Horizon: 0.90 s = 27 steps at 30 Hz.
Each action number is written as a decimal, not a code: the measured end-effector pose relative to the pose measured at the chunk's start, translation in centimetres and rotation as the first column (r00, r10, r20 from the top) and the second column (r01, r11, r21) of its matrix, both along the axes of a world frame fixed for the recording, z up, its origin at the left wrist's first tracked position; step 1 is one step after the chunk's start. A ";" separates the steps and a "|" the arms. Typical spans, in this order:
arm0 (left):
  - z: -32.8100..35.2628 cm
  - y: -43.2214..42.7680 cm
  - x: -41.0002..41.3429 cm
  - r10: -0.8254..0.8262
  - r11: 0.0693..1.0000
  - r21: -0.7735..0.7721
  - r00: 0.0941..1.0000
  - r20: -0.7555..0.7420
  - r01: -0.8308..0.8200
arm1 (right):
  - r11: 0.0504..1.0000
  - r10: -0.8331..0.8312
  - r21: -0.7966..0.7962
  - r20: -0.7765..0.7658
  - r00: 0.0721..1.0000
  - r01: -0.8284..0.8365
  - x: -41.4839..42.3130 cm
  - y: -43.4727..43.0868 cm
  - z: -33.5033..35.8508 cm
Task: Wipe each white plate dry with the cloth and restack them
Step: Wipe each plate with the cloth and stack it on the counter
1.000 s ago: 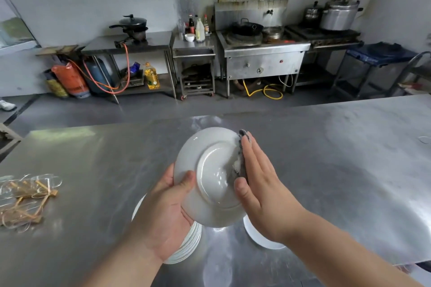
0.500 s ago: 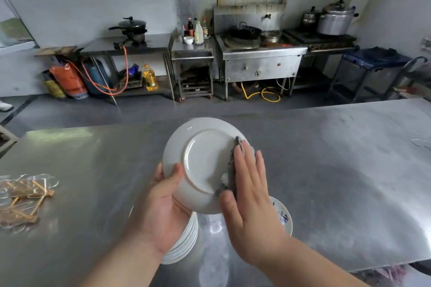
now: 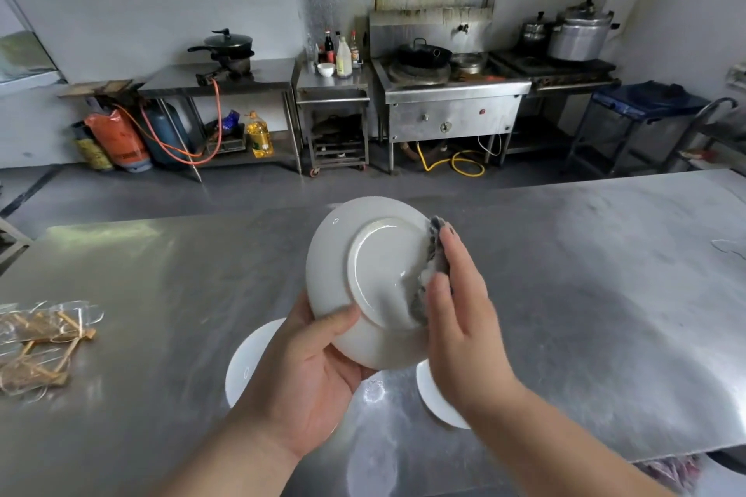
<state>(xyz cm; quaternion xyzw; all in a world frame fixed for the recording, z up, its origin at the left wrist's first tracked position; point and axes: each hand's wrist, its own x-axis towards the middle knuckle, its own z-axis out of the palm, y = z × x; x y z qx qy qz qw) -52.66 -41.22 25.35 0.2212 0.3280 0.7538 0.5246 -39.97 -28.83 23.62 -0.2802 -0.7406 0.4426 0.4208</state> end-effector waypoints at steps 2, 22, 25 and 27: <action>0.2 -0.3 -0.7 -0.029 0.997 -0.066 0.997 0.065 0.033 | 0.997 0.069 0.014 0.017 0.997 -0.069 0.4 2.5 1.5; 0.2 -0.2 -1.0 0.131 0.990 -0.075 0.980 0.152 -0.121 | 0.971 0.149 0.145 0.254 0.956 -0.189 0.4 1.9 3.0; 0.6 0.2 -0.6 0.096 0.995 -0.043 0.983 0.154 -0.090 | 0.972 0.046 0.221 0.162 0.986 -0.081 0.0 -2.7 0.4; 0.5 0.2 -0.2 0.047 0.999 -0.021 0.988 0.150 -0.045 | 0.982 0.018 0.187 0.094 0.995 -0.035 -0.2 -4.1 -0.8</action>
